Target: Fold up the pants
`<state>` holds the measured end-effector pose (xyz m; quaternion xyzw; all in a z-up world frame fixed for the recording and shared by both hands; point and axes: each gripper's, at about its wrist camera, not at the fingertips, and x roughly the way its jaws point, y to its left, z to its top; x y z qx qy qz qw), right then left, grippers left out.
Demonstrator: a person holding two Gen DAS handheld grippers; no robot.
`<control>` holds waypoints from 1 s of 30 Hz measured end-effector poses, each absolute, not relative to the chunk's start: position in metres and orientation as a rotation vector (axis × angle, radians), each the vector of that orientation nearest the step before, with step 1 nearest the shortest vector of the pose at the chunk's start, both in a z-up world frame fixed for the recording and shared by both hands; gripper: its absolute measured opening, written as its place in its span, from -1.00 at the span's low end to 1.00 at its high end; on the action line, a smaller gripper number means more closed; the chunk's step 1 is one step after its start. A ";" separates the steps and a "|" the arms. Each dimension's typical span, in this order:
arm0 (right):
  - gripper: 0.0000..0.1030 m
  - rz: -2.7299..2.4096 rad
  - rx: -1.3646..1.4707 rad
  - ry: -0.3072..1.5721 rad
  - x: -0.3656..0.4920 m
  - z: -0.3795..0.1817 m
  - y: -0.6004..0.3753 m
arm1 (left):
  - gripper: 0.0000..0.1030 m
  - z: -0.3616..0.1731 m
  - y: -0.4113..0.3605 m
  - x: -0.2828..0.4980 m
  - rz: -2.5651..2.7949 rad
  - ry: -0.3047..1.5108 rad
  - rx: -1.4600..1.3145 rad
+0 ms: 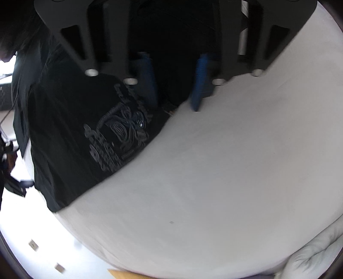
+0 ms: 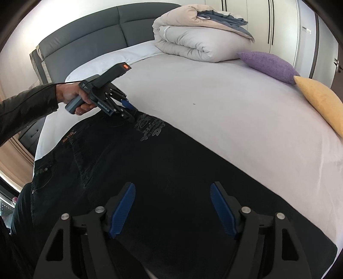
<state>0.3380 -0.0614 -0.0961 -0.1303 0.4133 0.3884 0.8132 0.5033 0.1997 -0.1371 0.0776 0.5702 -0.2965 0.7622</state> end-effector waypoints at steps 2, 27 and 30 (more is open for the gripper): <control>0.39 0.832 -0.293 0.883 0.340 -0.097 -0.055 | -0.77 -0.147 0.190 0.492 -0.649 1.212 0.165; -0.34 0.874 -0.566 0.957 0.433 -0.136 0.069 | -0.89 -0.117 0.181 0.399 -0.501 0.887 0.271; -0.62 0.877 -0.562 0.972 0.434 -0.136 0.072 | -0.89 -0.117 0.182 0.397 -0.497 0.884 0.266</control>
